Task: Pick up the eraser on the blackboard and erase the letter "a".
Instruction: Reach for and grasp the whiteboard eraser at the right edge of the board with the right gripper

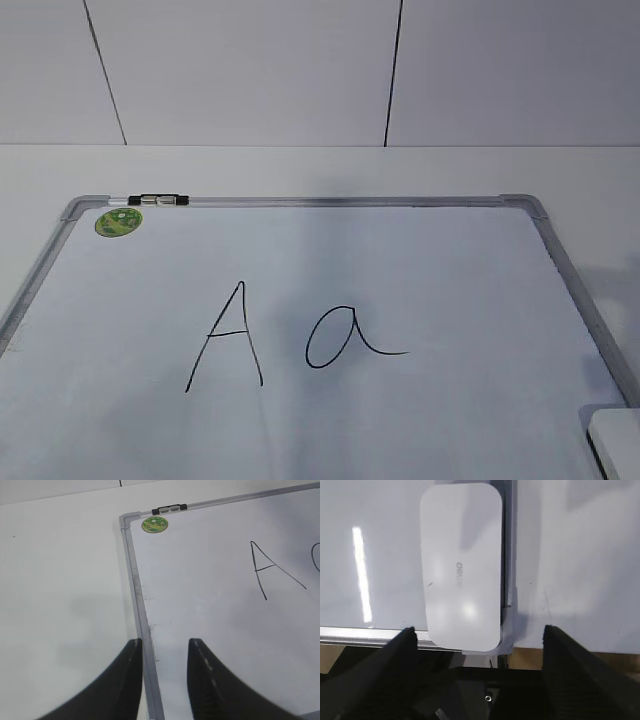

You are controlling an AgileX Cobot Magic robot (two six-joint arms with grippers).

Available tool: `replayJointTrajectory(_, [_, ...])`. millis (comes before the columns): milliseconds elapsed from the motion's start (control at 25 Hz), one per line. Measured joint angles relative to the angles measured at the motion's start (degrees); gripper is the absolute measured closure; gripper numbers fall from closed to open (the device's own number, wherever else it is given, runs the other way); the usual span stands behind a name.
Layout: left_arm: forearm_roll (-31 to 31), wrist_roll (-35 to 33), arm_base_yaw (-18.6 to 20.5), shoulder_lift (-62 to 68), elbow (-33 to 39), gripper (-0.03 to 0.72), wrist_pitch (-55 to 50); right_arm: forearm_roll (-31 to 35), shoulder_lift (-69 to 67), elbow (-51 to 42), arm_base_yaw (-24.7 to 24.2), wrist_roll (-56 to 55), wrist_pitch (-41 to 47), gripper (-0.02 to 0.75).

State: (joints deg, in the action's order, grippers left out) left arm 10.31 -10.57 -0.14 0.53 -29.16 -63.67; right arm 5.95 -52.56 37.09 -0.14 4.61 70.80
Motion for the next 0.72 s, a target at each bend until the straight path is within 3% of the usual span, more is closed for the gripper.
replayJointTrajectory(400, [0.00,0.00,0.00,0.00,0.00,0.453,0.00,-0.27,-4.12,0.00,1.37,-1.36,-1.38,0.145])
replayJointTrajectory(720, [0.00,0.00,0.00,0.00,0.00,0.453,0.00,-0.65,-7.98,0.00,6.25,-5.19,-5.13,0.145])
